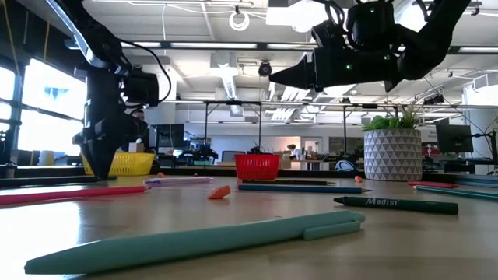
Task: Sort crayons/erasers/pens/pencils in bins
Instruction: Put the top green crayon into the yellow bin
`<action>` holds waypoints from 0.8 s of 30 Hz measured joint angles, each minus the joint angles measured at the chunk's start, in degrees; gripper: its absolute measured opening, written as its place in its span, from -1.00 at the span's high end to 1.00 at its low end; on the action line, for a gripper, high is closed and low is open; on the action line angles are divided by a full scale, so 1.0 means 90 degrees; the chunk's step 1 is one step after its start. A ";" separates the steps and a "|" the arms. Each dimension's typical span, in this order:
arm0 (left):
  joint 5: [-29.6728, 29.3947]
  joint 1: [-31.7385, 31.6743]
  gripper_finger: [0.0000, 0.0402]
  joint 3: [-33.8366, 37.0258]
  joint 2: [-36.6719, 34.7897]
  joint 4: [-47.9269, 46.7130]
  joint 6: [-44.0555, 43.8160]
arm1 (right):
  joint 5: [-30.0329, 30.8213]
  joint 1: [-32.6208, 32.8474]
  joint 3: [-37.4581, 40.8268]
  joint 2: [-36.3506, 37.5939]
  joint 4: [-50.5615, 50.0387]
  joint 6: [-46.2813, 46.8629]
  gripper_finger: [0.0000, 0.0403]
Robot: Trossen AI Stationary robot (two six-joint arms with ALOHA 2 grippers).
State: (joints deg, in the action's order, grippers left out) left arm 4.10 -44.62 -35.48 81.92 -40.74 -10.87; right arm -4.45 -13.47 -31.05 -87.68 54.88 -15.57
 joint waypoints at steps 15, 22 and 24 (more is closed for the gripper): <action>-0.0010 0.0174 0.93 -0.0642 0.0011 -0.0090 0.0236 | 0.0017 -0.0002 0.0000 0.0000 0.0075 -0.0299 1.00; -0.0194 0.0267 0.93 -0.0895 0.0006 -0.0383 0.0234 | 0.0017 -0.0002 0.0000 0.0000 0.0007 -0.0280 1.00; -0.0224 0.0262 0.93 -0.1008 0.0006 -0.0450 0.0230 | 0.0017 -0.0002 0.0000 0.0000 0.0002 -0.0275 1.00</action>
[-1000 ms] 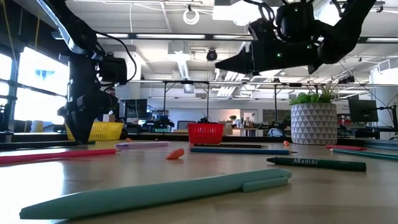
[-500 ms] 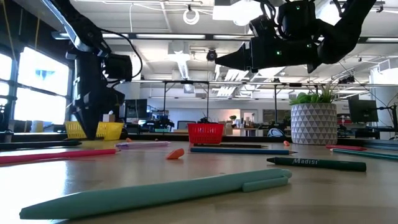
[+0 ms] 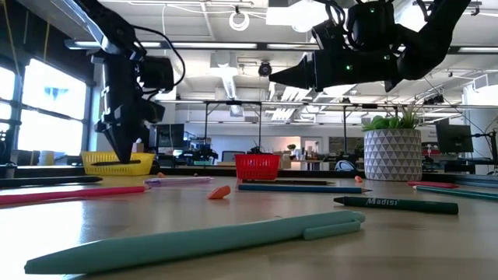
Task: Sort crayons/erasers/pens/pencils in bins
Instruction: Put the top green crayon into the yellow bin
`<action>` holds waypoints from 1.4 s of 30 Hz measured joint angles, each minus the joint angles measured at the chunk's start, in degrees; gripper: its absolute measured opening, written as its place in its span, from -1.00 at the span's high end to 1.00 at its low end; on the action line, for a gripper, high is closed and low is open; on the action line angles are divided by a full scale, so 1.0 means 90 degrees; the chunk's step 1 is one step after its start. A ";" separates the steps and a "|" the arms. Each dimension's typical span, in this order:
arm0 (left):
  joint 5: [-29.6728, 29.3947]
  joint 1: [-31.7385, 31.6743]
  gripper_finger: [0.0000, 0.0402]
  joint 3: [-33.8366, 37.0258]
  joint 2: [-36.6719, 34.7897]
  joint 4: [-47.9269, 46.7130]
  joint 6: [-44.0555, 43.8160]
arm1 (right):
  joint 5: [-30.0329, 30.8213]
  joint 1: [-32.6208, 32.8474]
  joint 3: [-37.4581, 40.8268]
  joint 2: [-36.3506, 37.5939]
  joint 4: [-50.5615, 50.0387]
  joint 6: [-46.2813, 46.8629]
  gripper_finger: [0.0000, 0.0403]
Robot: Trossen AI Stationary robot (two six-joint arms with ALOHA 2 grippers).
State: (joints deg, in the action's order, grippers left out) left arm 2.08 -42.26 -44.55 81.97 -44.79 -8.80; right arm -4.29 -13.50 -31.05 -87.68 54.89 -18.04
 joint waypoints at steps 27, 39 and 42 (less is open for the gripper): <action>-0.0637 0.0221 0.93 -0.2182 -0.0015 -0.1136 0.0338 | 0.0000 0.0000 0.0000 0.0000 -0.0124 0.0000 1.00; -0.1491 0.0038 0.93 -0.2510 -0.0036 -0.1087 0.0670 | 0.0000 0.0000 0.0000 0.0000 -0.0175 -0.0003 1.00; -0.1723 -0.0068 0.93 -0.2510 -0.0036 -0.0903 0.0858 | 0.0002 0.0000 0.0000 0.0000 -0.0172 -0.0003 1.00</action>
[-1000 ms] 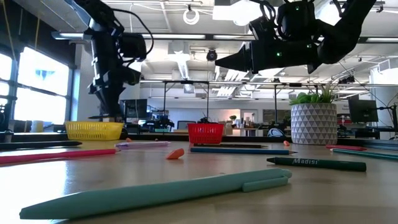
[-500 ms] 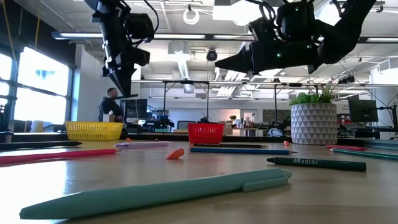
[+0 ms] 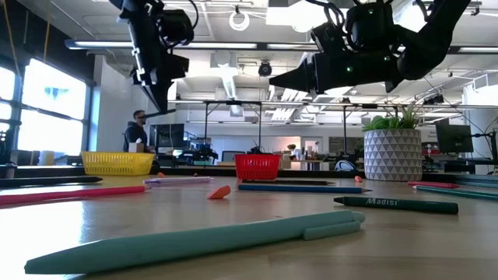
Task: Sort crayons/erasers/pens/pencils in bins
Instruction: Put the top green crayon into the yellow bin
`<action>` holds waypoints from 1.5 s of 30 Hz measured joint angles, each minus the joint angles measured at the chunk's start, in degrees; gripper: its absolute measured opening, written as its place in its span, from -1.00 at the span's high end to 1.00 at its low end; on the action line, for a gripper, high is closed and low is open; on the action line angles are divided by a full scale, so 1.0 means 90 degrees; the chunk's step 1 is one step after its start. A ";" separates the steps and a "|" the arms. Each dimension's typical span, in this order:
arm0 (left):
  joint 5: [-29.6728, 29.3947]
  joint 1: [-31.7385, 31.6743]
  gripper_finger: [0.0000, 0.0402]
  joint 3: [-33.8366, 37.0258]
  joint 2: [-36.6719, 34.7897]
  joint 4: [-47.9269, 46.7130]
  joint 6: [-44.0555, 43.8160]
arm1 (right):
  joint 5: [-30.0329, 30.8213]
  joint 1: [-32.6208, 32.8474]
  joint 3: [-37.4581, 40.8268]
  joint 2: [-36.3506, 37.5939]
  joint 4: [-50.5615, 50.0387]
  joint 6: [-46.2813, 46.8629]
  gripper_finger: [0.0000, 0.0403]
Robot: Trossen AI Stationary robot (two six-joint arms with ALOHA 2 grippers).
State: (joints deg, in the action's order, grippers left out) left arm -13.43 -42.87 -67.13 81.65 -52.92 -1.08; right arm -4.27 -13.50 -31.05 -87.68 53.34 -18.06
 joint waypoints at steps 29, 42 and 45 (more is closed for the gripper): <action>-0.0291 -0.2315 0.93 0.0831 0.1419 0.2378 0.1257 | 0.0010 -0.0002 0.0002 0.0000 0.0066 -0.0002 1.00; -0.0447 -0.2320 0.83 0.0831 0.1575 0.2388 0.1197 | 0.0242 0.0000 0.0002 0.0000 0.0053 -0.0036 1.00; -0.0456 -0.2320 0.73 0.0831 0.1501 0.2390 0.1213 | 0.0636 -0.0002 0.0002 0.0000 0.0053 0.0004 1.00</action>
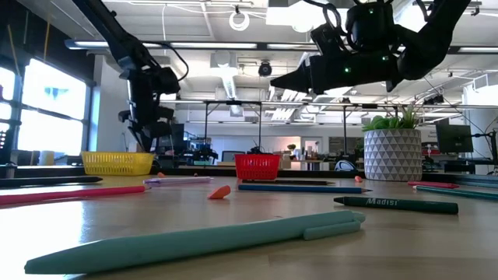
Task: Sort crayons/erasers/pens/pencils in bins
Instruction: Put the top green crayon into the yellow bin, then put the blue pencil into the orange bin
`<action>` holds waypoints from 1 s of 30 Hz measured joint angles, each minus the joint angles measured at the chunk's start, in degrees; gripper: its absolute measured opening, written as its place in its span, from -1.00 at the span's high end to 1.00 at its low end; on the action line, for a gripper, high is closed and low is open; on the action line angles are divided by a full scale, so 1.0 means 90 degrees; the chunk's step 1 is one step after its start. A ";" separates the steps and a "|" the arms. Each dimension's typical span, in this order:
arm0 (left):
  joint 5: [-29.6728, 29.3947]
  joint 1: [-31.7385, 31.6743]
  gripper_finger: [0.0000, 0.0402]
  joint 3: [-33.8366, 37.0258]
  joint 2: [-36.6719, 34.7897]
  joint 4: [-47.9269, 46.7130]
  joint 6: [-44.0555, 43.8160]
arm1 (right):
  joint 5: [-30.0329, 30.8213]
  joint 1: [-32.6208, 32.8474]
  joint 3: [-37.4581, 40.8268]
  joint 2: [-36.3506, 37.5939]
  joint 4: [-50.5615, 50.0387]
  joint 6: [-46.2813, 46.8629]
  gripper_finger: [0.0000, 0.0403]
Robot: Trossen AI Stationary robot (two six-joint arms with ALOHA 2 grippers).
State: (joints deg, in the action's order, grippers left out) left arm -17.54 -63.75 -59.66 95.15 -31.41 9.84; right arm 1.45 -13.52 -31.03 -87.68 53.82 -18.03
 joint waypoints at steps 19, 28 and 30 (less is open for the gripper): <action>0.1135 0.1870 0.98 0.0148 -0.2333 0.0610 0.0155 | -0.0926 -0.0267 0.0010 0.1017 -0.1838 0.0479 1.00; 0.1707 0.3753 0.99 0.1074 -0.3600 0.2397 -0.0195 | -0.0836 -0.0008 0.0006 0.1807 -0.2674 0.0570 1.00; 0.1729 0.4104 0.99 0.1301 -0.3765 0.2698 -0.0239 | -0.0739 0.0041 0.0005 0.1797 -0.2739 0.0569 1.00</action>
State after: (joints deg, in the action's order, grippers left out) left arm -1.98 -26.81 -47.95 61.27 -7.13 7.68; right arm -5.20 -13.15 -30.98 -71.51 29.17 -12.91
